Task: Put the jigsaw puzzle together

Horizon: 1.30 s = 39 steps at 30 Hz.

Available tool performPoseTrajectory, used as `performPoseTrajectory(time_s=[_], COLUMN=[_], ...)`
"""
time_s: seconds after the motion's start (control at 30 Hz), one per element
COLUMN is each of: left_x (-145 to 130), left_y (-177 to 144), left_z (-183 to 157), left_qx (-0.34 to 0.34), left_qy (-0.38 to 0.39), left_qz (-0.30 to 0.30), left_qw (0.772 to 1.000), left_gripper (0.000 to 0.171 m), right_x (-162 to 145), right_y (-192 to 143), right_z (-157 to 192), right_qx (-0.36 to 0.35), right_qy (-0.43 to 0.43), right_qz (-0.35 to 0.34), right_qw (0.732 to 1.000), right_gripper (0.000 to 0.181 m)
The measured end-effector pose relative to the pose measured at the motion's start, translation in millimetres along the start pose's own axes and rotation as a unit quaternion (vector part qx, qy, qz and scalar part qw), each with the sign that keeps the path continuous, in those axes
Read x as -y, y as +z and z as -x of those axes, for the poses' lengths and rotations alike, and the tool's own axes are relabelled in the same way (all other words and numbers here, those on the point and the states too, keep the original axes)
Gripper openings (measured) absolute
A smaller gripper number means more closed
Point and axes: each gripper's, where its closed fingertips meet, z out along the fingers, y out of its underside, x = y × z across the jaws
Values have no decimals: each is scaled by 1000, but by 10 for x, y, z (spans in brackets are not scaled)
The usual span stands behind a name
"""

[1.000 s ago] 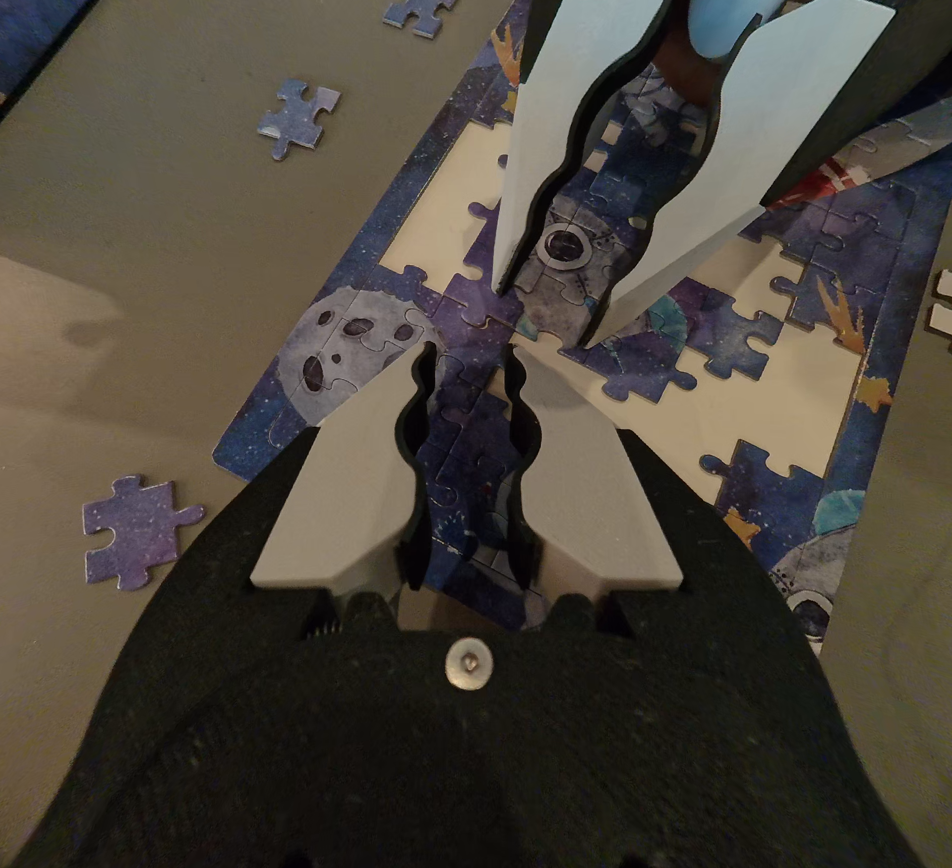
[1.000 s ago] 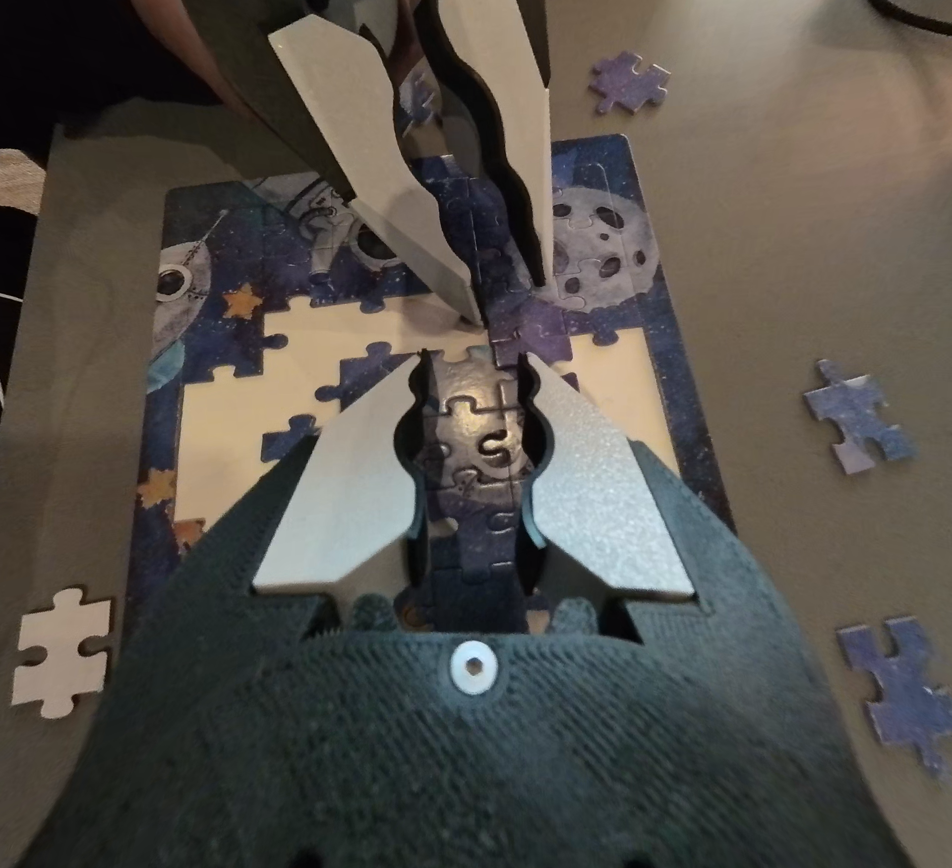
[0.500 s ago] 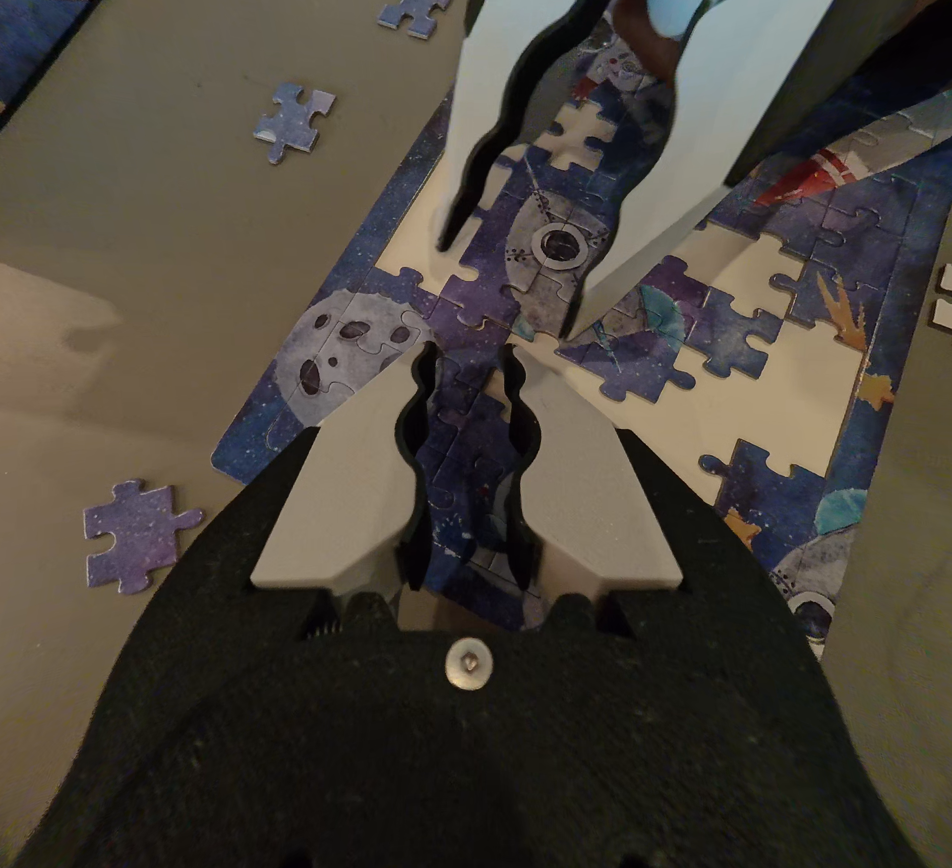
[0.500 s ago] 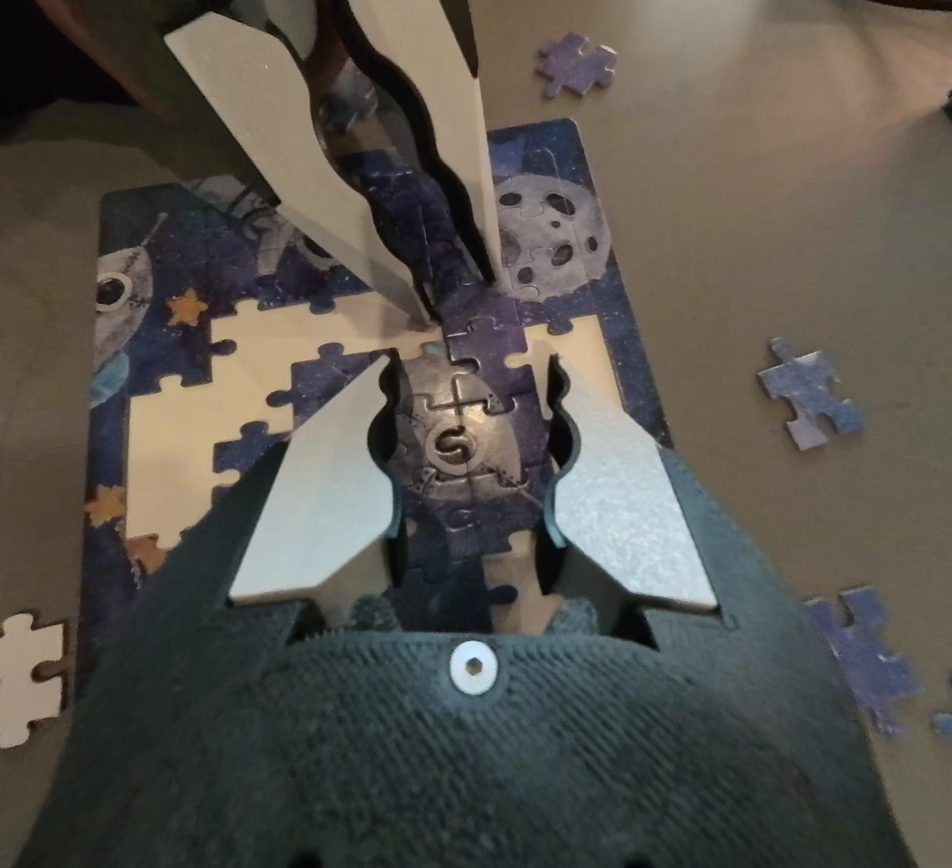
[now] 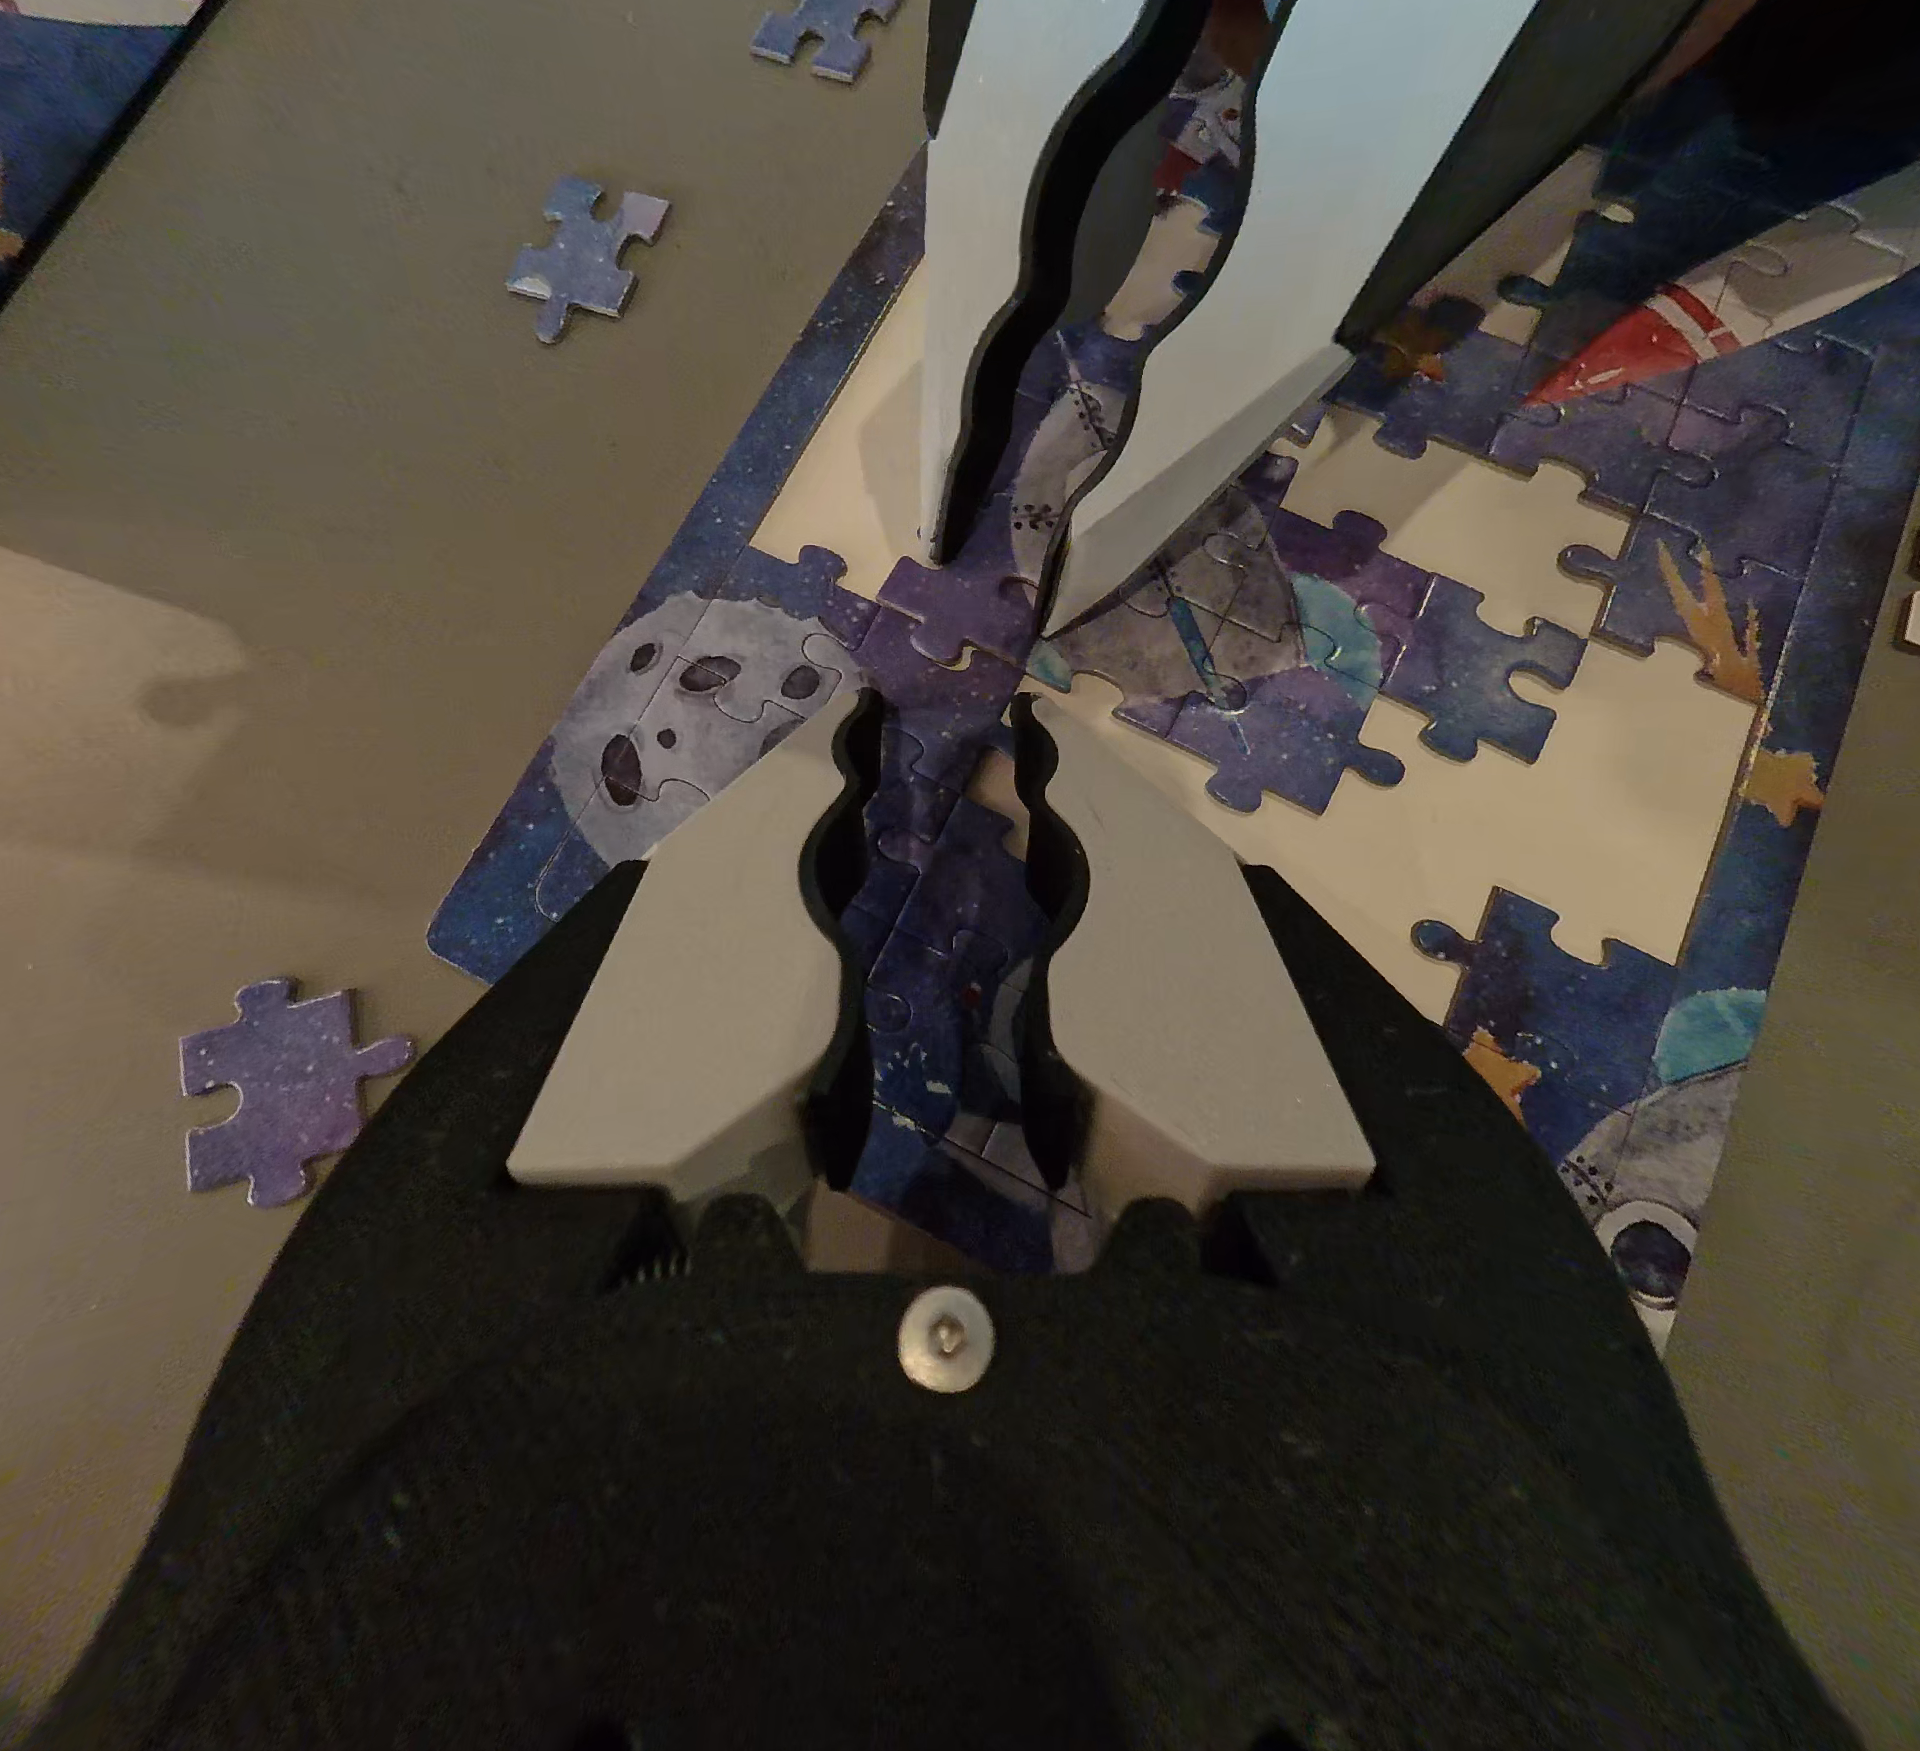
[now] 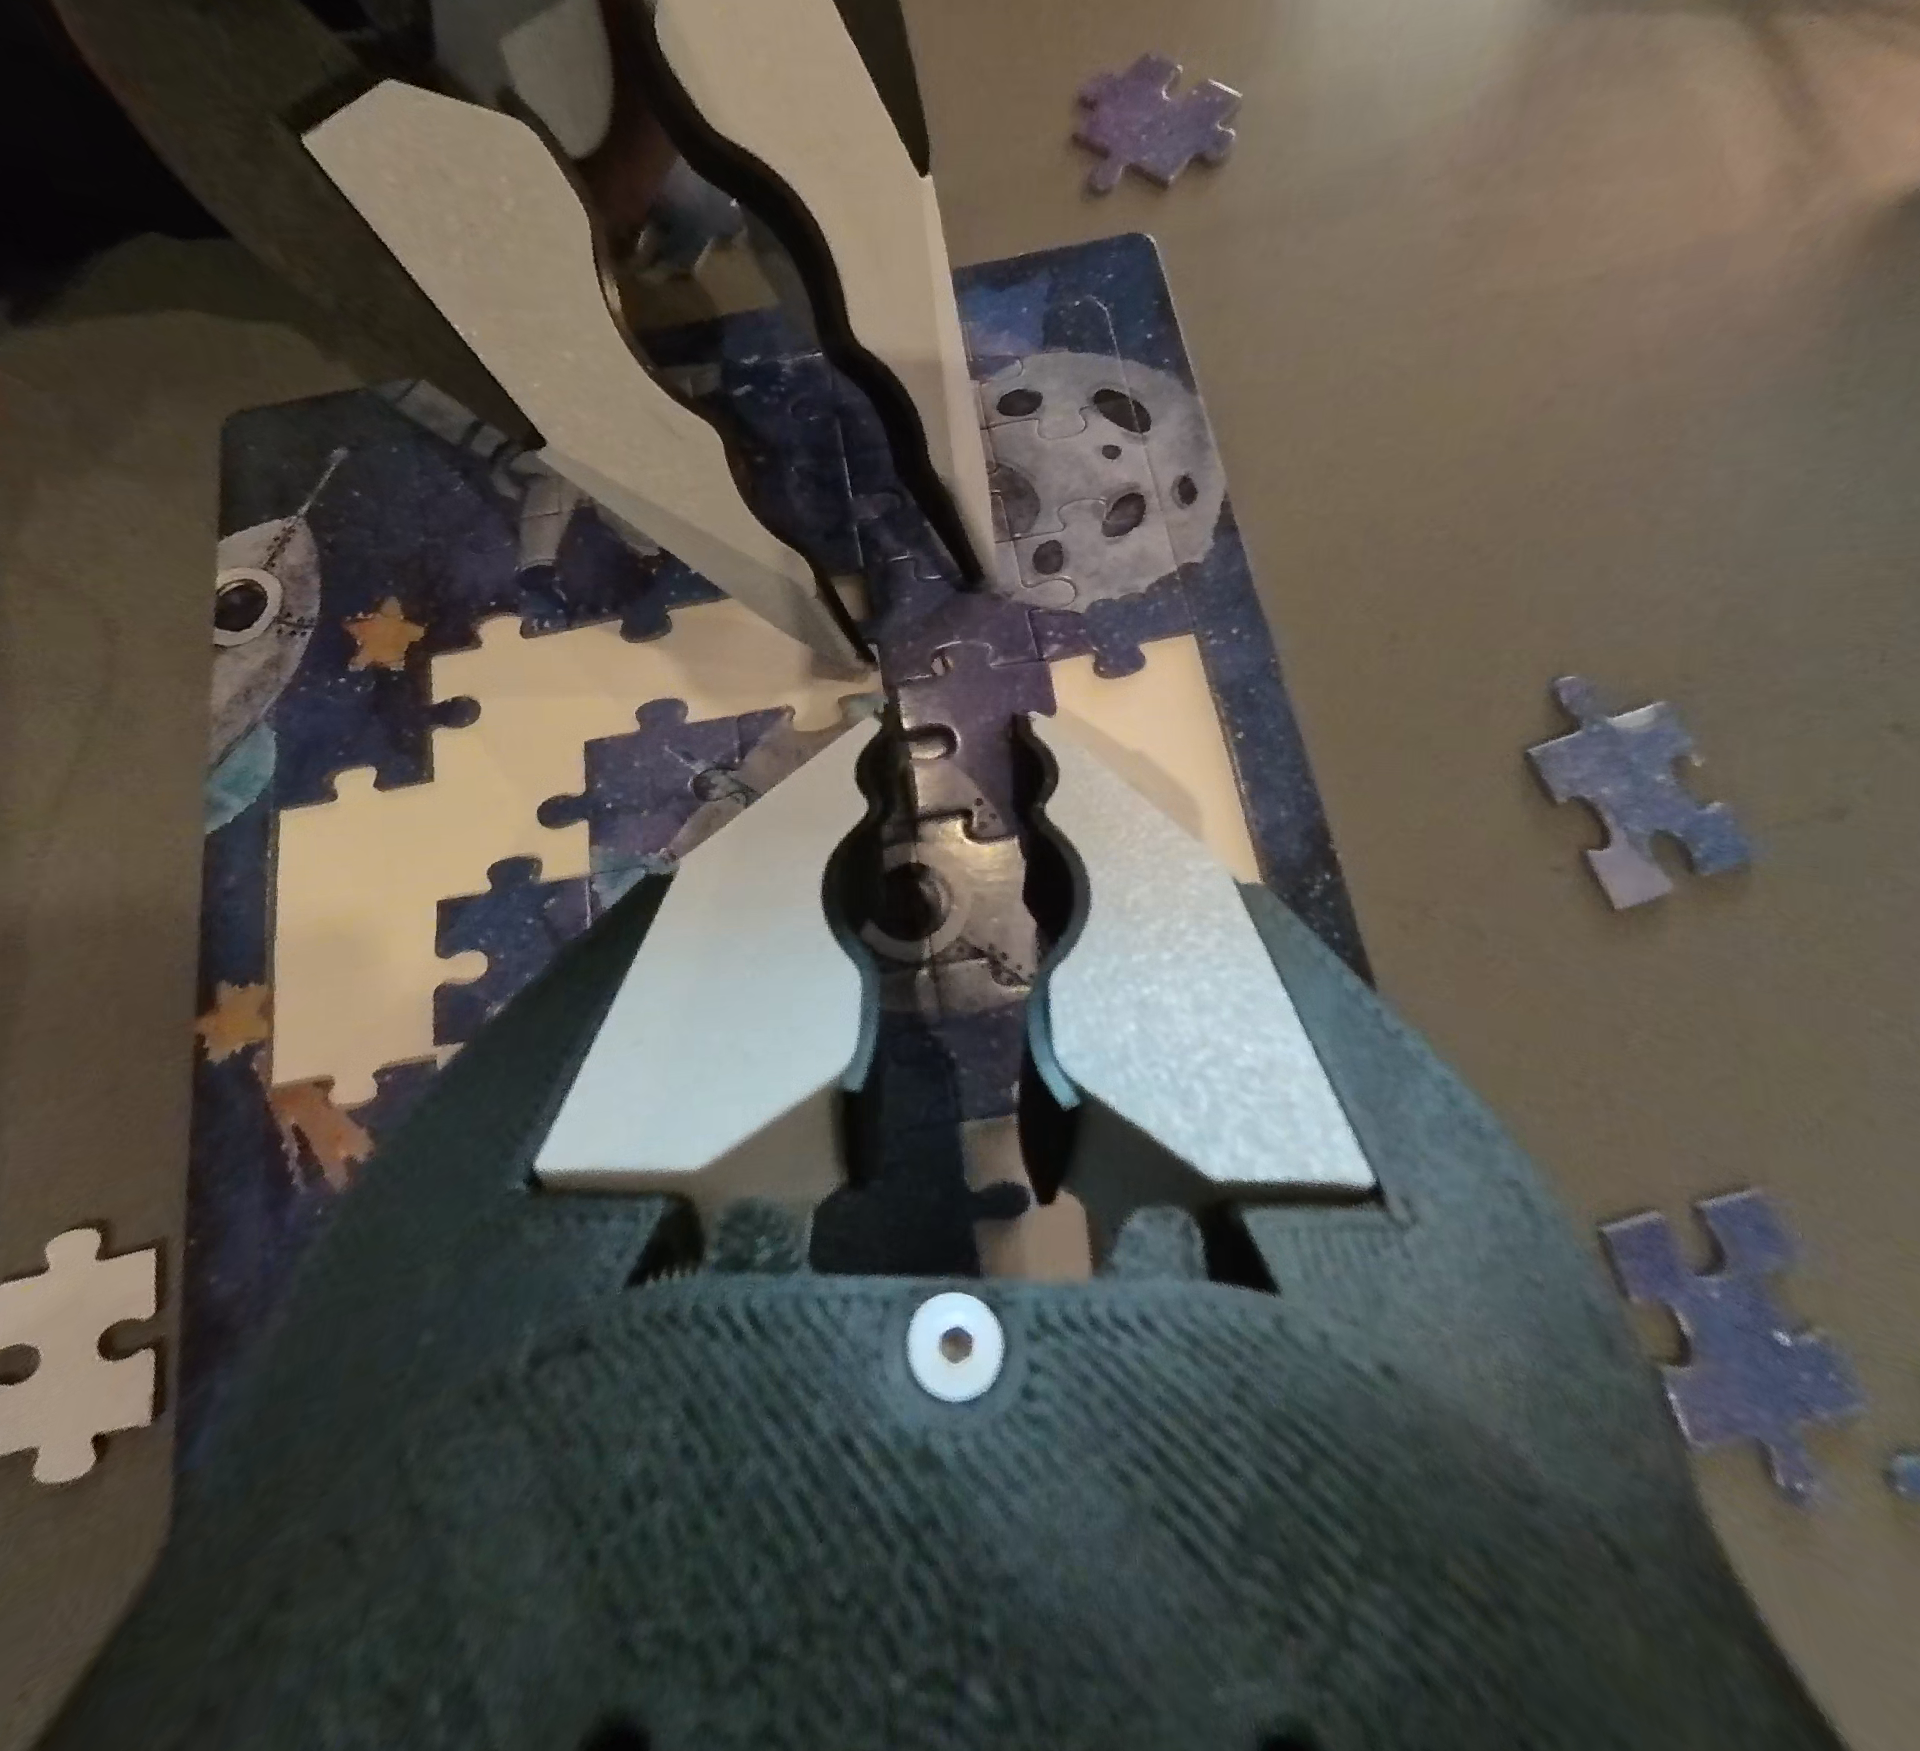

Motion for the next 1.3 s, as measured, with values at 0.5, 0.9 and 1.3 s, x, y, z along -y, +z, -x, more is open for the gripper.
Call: performPoseTrajectory(time_s=[0.5,0.9,1.3], left_x=[2,1,6], left_y=[0,-2,2], left_z=[3,5,11], left_qx=[0,0,-1], left_qy=[0,1,1], left_qz=[0,0,0], left_qw=[1000,1000,1000], left_gripper=[24,24,24], right_x=[132,46,-3], right_y=[-109,-79,-2], right_z=[-36,-51,-5], right_qx=[-9,-1,-11], right_qy=[4,23,3], right_qz=[-42,-28,0], right_qw=[999,999,1000], right_gripper=[18,38,29])
